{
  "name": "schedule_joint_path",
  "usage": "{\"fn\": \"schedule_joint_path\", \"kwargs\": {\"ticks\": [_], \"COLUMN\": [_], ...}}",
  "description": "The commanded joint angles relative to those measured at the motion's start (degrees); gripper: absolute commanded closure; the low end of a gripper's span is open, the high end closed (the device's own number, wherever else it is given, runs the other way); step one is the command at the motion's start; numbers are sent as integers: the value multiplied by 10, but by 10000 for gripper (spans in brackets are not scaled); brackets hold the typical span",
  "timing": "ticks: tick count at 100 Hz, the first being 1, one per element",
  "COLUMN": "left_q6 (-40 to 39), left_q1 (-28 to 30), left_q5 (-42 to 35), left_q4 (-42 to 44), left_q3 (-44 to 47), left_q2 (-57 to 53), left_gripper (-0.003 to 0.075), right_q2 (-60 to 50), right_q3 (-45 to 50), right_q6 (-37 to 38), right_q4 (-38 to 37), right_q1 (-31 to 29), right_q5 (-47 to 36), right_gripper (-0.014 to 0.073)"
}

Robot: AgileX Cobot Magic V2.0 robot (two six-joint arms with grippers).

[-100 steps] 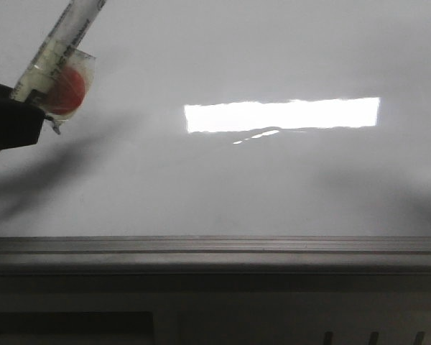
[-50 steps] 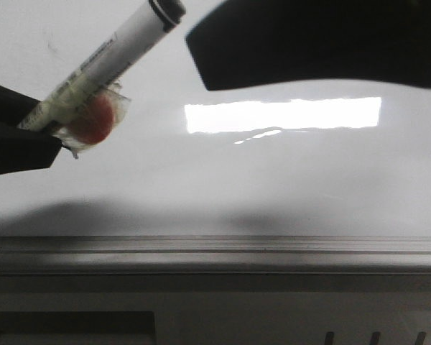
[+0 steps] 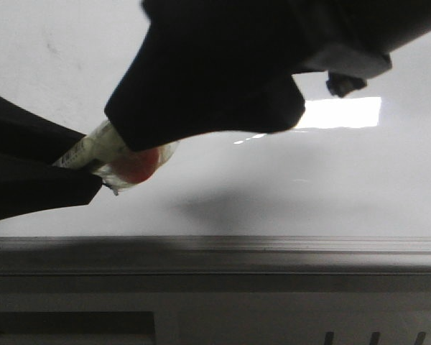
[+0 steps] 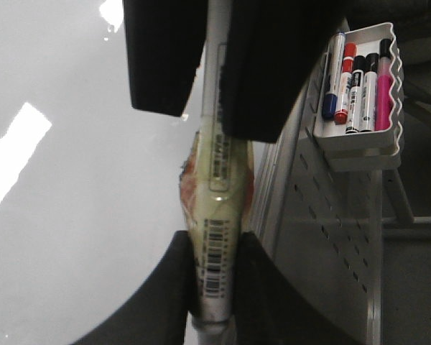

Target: Write number 3 on whiteboard

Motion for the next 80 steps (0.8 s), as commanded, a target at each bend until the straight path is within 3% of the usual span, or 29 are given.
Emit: {"fn": "schedule_joint_path", "kwargs": {"ticks": [1, 26, 36, 45, 60, 67, 80], "left_q6": [-4, -4, -4, -4, -4, -4, -4], "left_q1": [-6, -6, -6, -6, -6, -6, -6], "left_q5": [-50, -49, -49, -48, -44, -44, -34], "left_q4": [-9, -9, -9, -6, -3, -3, -15], "left_q3": [-18, -18, -18, -18, -18, -18, -18], "left_q2": [-1, -1, -1, -1, -1, -1, -2], "left_gripper": [740, 740, 740, 740, 734, 691, 500], "right_q2": [-8, -8, -8, -8, -8, -8, -8], "right_q3": [-21, -22, -22, -22, -22, -22, -22], "right_q6": [-7, -7, -7, -7, -7, -7, -7], "right_q4": [1, 1, 1, 1, 1, 1, 1], "right_q1": [2, 2, 2, 2, 2, 2, 2], "right_q5": [-24, -12, -16, -21, -33, -38, -43], "right_gripper": [271, 304, 454, 665, 658, 658, 658]}}
